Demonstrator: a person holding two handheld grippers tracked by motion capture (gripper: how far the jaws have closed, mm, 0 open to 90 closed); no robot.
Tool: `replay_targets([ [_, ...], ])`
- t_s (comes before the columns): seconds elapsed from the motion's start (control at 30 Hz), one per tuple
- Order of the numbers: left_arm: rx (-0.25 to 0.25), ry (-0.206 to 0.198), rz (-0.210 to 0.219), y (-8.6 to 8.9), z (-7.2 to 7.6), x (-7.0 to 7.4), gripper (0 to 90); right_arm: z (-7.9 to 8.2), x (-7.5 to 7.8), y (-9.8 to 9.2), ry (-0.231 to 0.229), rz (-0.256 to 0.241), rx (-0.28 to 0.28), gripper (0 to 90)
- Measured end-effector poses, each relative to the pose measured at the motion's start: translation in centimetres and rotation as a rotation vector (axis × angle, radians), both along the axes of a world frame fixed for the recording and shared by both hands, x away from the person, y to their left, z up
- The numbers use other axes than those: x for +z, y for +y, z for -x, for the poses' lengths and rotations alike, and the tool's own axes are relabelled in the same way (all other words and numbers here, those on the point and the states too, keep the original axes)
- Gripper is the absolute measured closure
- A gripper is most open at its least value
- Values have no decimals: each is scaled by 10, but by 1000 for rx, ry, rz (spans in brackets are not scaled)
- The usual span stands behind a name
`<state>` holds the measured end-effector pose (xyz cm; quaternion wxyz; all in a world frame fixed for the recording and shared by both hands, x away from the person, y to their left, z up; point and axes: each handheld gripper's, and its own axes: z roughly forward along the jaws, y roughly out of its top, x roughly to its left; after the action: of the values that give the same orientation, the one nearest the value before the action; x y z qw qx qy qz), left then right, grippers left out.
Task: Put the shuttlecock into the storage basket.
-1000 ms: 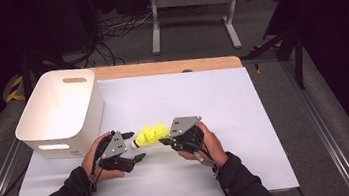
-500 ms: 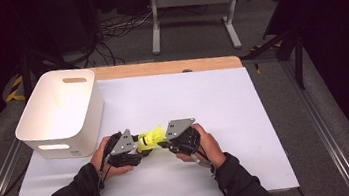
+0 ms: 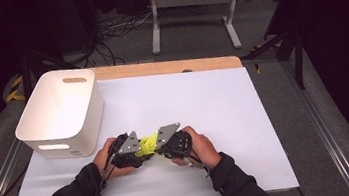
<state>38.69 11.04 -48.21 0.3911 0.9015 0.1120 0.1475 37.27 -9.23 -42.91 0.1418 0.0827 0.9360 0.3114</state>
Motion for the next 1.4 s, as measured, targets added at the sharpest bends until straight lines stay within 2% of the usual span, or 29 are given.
replay_targets([
  [0.07, 2, -7, 12, 1, 1, 1, 520, 1, 3, 2, -12, 24, 11, 861],
  [0.13, -1, -21, 31, 2, 2, 3, 529, 1, 7, 3, -11, 25, 14, 853],
  [0.33, -8, -52, 59, 3, 4, 7, 538, -3, 22, 8, 30, 72, 30, 805],
  [0.47, -10, -58, 84, 3, 5, 9, 541, 0, 30, 13, 29, 78, 24, 722],
  [0.6, -12, -58, 135, 6, 6, 11, 544, 1, 41, 13, 22, 65, 24, 631],
  [0.8, -7, -68, 185, 9, 6, 13, 545, 3, 56, 17, 6, 90, 4, 511],
  [0.87, -5, -69, 193, 10, 6, 13, 547, 3, 60, 17, 5, 78, -11, 457],
  [0.93, -2, -69, 200, 10, 6, 13, 548, 4, 64, 16, 3, 83, -9, 446],
  [1.2, 1, -75, 207, 11, 6, 14, 558, 7, 75, 7, 2, 16, -31, 351],
  [1.3, 2, -79, 211, 12, 6, 14, 562, 8, 76, 5, -9, 13, -57, 321],
  [1.4, 6, -80, 230, 13, 7, 15, 568, 7, 79, -3, -5, -44, -70, 311],
])
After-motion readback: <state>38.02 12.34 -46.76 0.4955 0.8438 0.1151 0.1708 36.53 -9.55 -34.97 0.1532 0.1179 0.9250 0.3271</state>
